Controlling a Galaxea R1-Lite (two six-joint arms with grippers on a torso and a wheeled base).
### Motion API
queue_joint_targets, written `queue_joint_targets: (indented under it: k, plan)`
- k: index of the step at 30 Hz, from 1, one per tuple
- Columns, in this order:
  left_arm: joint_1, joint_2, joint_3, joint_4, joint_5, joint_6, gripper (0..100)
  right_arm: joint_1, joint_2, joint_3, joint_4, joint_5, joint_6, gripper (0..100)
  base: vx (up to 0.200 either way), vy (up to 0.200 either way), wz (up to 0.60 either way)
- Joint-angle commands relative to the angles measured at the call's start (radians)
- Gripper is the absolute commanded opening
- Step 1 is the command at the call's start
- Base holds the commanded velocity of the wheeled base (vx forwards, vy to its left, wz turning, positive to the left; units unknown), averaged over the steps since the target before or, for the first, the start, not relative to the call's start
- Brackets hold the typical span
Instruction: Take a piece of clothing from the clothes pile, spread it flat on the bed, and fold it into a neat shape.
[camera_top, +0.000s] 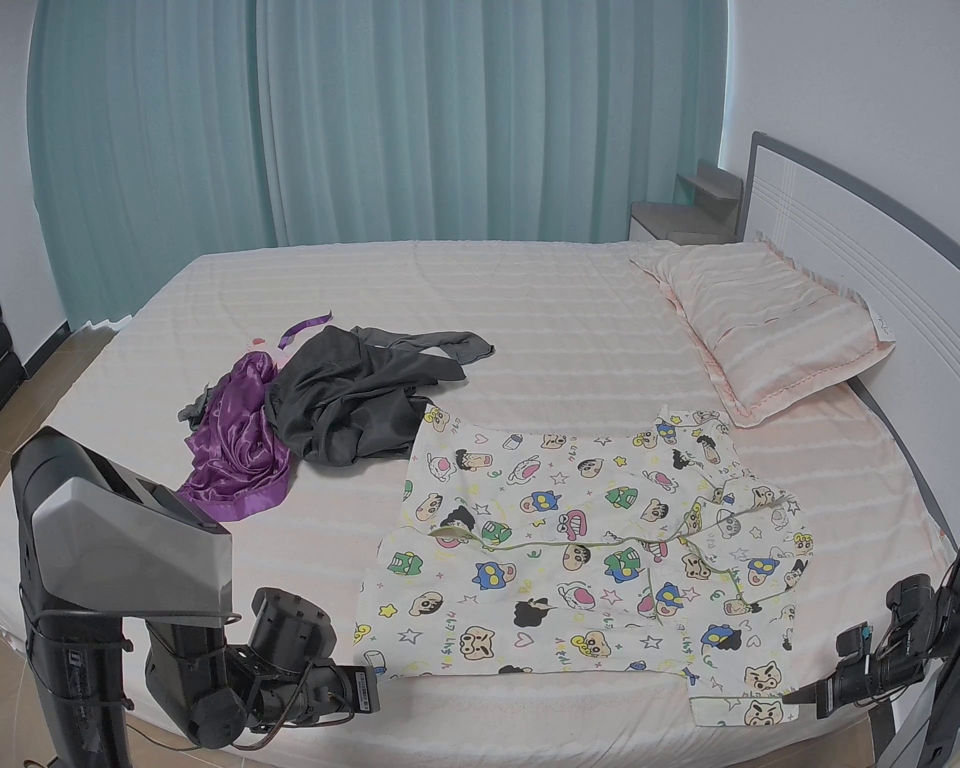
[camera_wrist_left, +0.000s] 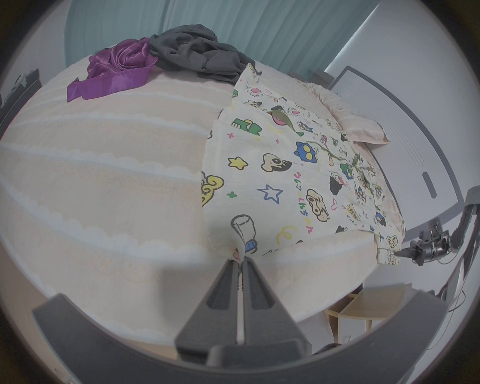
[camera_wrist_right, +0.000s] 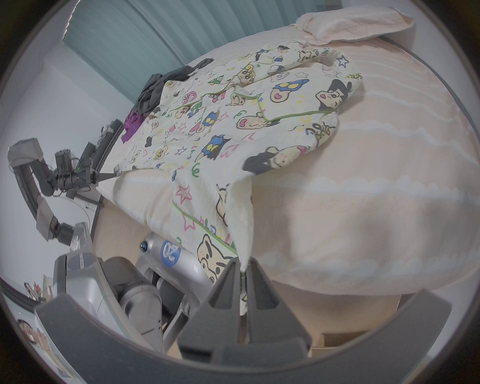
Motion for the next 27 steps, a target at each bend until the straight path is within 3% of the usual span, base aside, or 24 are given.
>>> queue_joint_targets:
  k: [1,9,24,25,26,27]
  plan:
    - [-0.029,-0.002,0.031,-0.001,0.003,0.003,0,-0.029,-0.073,0.018,0.064,-0.016,-0.067,0,0.000,0.000,0.00]
    - [-0.029,-0.004,0.094,-0.001,0.004,0.012,0,-0.089,-0.059,0.018,0.145,-0.083,-0.208,0,0.000,0.000,0.00]
    - [-0.064,0.005,0.147,-0.053,0.001,0.012,0,-0.086,-0.062,0.018,0.197,-0.121,-0.236,0,0.000,0.000,0.00]
    - [-0.063,0.002,0.149,-0.053,0.001,0.011,100,-0.086,-0.061,0.018,0.197,-0.131,-0.238,0,0.000,0.000,0.00]
    - [-0.061,0.001,0.157,-0.062,0.001,0.003,100,-0.086,-0.059,0.018,0.197,-0.134,-0.238,100,0.000,0.000,0.00]
    - [-0.055,-0.002,0.161,-0.073,0.001,0.001,100,-0.084,-0.059,0.018,0.197,-0.132,-0.236,100,0.000,0.000,0.00]
